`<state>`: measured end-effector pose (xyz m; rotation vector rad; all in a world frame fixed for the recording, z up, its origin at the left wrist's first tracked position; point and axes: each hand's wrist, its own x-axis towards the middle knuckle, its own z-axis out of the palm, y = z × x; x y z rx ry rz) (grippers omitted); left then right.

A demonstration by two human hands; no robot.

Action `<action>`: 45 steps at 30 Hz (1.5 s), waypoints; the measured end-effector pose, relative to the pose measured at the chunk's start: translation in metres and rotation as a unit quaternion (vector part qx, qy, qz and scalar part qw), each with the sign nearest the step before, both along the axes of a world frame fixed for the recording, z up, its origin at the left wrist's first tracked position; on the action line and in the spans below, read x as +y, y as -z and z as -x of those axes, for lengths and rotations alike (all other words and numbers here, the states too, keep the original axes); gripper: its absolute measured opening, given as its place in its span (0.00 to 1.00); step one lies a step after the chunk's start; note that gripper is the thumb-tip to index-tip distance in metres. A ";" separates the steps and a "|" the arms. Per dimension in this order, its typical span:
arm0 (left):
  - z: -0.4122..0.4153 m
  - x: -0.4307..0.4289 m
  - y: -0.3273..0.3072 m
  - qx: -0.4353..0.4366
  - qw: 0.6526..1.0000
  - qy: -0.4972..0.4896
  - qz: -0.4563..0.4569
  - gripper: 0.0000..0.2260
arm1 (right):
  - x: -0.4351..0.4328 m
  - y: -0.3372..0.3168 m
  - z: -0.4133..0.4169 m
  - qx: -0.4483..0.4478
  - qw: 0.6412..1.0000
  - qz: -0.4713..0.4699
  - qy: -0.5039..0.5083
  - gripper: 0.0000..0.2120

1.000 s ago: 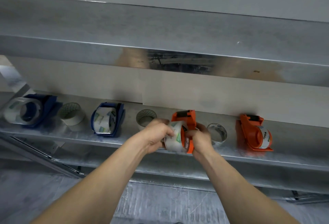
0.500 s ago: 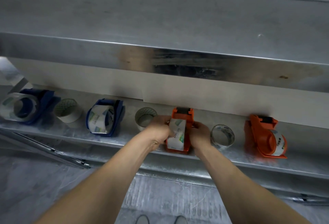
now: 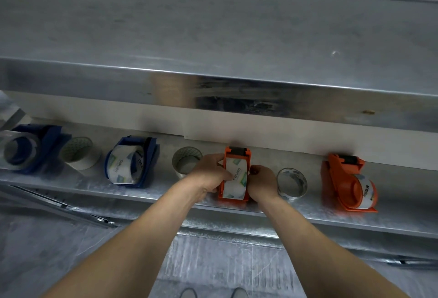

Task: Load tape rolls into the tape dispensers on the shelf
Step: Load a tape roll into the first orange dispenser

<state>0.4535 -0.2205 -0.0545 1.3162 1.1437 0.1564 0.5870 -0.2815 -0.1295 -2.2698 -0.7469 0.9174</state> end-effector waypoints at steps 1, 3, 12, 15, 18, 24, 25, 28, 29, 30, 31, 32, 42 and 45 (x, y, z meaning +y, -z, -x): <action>0.000 0.000 0.000 0.000 1.000 0.001 -0.001 0.16 | 0.000 -0.001 0.000 0.011 1.000 -0.004 0.006 0.08; 0.001 0.000 -0.001 -0.002 1.000 0.002 0.001 0.16 | -0.001 -0.005 0.002 0.036 0.999 -0.009 0.022 0.08; 0.006 -0.006 -0.019 -0.015 1.000 0.004 -0.006 0.19 | -0.008 -0.025 0.012 0.106 0.988 -0.040 0.103 0.20; 0.009 -0.008 -0.023 -0.017 1.000 0.012 -0.021 0.18 | -0.014 -0.035 0.014 0.100 0.986 -0.050 0.123 0.22; 0.010 -0.010 -0.025 -0.018 0.999 0.019 -0.039 0.16 | -0.019 -0.044 0.017 0.090 0.986 -0.067 0.126 0.22; 0.017 -0.014 -0.032 -0.032 0.996 0.009 -0.083 0.15 | -0.027 -0.061 0.026 0.066 0.981 -0.112 0.143 0.22; 0.019 -0.015 -0.035 -0.038 0.995 -0.004 -0.091 0.15 | -0.029 -0.066 0.029 0.066 0.978 -0.128 0.150 0.20; 0.023 -0.017 -0.040 -0.055 0.990 -0.039 -0.128 0.19 | -0.032 -0.080 0.039 0.073 0.959 -0.201 0.187 0.10; 0.025 -0.018 -0.043 -0.060 0.987 -0.048 -0.139 0.20 | -0.033 -0.086 0.043 0.071 0.951 -0.224 0.199 0.08; 0.026 -0.018 -0.044 -0.070 0.986 -0.058 -0.142 0.20 | -0.034 -0.092 0.047 0.066 0.945 -0.245 0.208 0.10; 0.027 -0.019 -0.046 -0.084 0.984 -0.068 -0.140 0.20 | -0.035 -0.098 0.050 0.063 0.940 -0.259 0.214 0.13; 0.029 -0.020 -0.048 -0.098 0.982 -0.078 -0.140 0.19 | -0.036 -0.104 0.054 0.061 0.934 -0.274 0.219 0.13; 0.039 -0.048 -0.066 -0.213 0.961 -0.118 -0.130 0.19 | -0.068 -0.150 0.076 0.065 0.893 -0.383 0.228 0.14; 0.037 -0.065 -0.074 -0.246 0.953 -0.121 -0.126 0.23 | -0.088 -0.158 0.075 0.058 0.888 -0.400 0.222 0.16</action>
